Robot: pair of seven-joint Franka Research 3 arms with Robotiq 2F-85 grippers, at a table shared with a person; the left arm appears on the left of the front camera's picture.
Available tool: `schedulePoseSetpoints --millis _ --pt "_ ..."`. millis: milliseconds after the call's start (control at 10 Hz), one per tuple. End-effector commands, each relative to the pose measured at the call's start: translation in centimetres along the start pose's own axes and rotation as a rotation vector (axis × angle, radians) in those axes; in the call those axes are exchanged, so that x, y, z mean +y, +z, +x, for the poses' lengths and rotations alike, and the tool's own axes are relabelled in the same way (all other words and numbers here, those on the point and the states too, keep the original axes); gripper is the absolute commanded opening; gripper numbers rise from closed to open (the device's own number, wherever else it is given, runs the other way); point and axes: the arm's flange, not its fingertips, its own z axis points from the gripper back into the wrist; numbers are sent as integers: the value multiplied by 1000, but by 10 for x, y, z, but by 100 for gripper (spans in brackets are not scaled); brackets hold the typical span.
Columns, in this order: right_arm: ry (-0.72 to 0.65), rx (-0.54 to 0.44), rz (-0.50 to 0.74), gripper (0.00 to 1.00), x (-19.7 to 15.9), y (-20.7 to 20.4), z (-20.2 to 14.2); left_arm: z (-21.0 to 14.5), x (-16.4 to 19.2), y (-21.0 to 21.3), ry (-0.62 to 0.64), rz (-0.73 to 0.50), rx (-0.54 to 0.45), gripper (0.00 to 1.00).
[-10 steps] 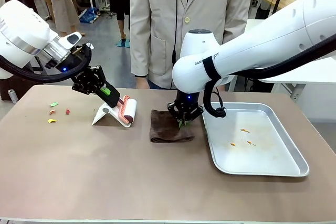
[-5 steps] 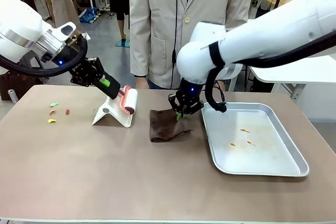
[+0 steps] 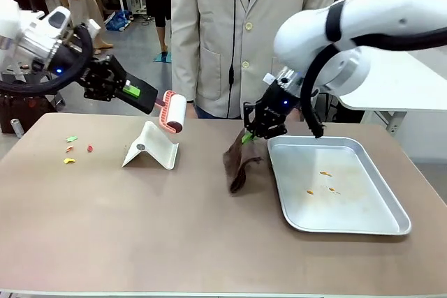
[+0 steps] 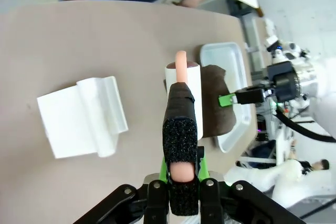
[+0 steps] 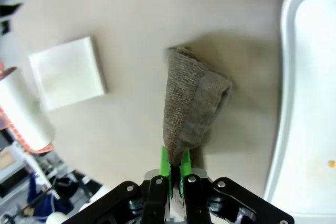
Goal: Clean the surface of the table.
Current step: Hold the Lint Roller with your left hand and the towel with your right hand.
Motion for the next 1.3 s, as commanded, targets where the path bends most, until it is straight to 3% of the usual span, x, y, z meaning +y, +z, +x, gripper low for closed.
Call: schedulePoseSetpoints --millis 0,200,400,800,1100,1200 --pt "57 41 211 0 -28 29 -34 -20 12 34 -4 -144 34 2" --pt "162 54 388 0 -44 52 -63 -39 26 66 17 -247 53 2" --pt "209 54 564 0 -67 75 -104 -74 38 104 56 -295 -11 2" --pt "150 -9 815 0 -156 131 -157 -153 71 181 203 -365 -105 2" --pt "46 -107 1005 0 -238 174 -179 -193 112 226 224 -493 19 2" --pt "17 -142 1011 0 -259 182 -182 -203 128 235 205 -534 58 2"
